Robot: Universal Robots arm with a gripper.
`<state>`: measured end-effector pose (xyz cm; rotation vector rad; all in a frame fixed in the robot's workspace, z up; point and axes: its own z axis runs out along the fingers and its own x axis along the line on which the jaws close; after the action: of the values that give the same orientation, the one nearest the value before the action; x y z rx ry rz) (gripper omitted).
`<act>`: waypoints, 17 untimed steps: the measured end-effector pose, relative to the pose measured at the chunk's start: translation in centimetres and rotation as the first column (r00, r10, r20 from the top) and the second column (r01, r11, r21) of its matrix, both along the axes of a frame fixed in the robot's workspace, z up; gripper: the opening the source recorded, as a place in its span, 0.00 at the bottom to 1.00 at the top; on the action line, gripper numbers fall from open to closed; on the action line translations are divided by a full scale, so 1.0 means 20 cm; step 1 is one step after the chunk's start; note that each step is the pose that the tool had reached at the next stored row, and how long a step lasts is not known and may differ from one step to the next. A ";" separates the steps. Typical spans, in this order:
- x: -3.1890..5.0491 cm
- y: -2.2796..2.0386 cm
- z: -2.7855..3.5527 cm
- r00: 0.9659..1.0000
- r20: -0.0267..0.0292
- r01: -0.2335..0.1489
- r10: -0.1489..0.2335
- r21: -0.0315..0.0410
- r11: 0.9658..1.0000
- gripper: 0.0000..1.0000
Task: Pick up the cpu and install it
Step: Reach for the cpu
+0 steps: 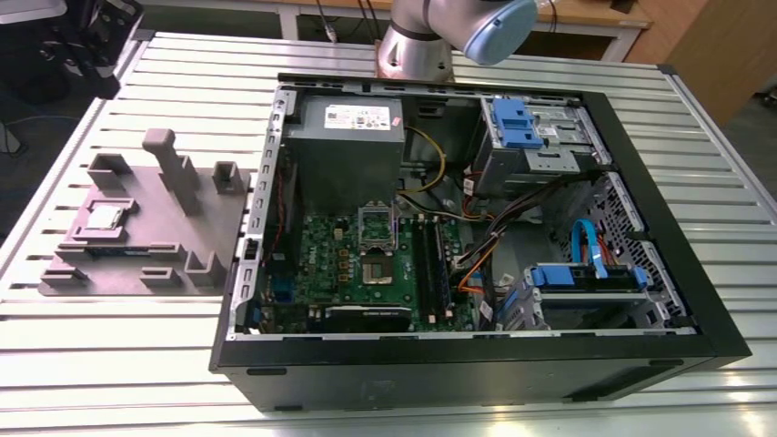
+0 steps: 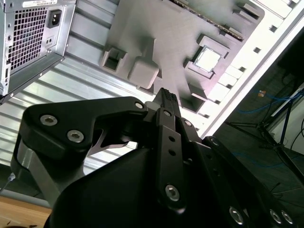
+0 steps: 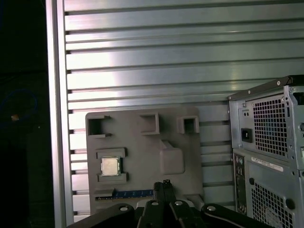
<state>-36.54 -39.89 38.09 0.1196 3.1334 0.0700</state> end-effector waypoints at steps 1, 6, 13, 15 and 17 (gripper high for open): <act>-0.002 0.000 0.000 1.000 0.000 0.000 0.000 0.000 1.000 0.11; -0.009 0.000 0.000 1.000 0.000 0.000 0.000 0.000 1.000 0.11; -0.022 0.000 0.000 1.000 0.000 0.000 0.000 0.000 1.000 0.11; -0.026 0.000 -0.001 1.000 0.000 0.000 0.000 0.000 1.000 0.11; -0.035 0.000 -0.001 1.000 0.000 0.000 0.000 0.000 1.000 0.11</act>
<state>-37.24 -39.89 38.07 0.1197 3.1334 0.0699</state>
